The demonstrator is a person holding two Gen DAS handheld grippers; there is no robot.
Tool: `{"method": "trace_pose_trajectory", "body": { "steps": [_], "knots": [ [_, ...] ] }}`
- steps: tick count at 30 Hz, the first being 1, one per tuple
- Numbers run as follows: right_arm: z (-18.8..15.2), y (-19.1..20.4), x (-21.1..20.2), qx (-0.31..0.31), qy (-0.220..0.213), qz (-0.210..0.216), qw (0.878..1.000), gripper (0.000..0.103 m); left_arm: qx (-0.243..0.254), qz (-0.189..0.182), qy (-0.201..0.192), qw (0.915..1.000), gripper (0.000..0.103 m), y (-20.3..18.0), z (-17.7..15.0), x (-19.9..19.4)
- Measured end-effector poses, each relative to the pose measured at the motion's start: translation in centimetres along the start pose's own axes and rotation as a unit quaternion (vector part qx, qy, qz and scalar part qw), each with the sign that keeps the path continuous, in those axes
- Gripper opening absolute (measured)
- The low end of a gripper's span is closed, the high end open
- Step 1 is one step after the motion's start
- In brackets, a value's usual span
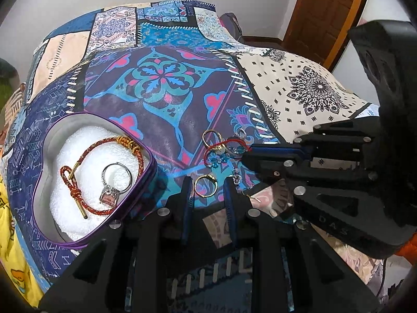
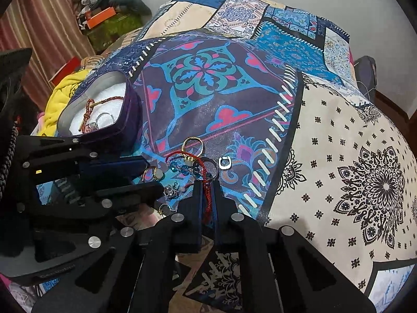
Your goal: Organize jewelry
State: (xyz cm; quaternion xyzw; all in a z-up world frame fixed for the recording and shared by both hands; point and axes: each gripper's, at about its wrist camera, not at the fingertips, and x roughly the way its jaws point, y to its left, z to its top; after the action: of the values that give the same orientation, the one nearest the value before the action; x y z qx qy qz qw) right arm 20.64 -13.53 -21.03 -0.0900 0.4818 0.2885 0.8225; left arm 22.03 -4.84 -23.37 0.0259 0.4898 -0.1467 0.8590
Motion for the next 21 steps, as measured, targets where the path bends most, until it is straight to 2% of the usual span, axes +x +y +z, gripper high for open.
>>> {"method": "trace_pose_trajectory", "body": {
  "steps": [10, 11, 21],
  "knots": [
    [-0.8, -1.6, -2.6, 0.042, -0.023, 0.001, 0.999, 0.003, 0.008, 0.006, -0.005, 0.9999, 0.017, -0.4, 0.5, 0.3],
    [-0.7, -1.7, -2.9, 0.043, -0.025, 0.000, 0.999, 0.003, 0.007, 0.006, -0.007, 0.9999, 0.004, -0.4, 0.5, 0.1],
    [0.2, -1.9, -6.7, 0.043, -0.065, -0.011, 0.997, 0.003, -0.009, 0.000, -0.017, 0.9998, 0.002, 0.1, 0.1, -1.7]
  ]
}}
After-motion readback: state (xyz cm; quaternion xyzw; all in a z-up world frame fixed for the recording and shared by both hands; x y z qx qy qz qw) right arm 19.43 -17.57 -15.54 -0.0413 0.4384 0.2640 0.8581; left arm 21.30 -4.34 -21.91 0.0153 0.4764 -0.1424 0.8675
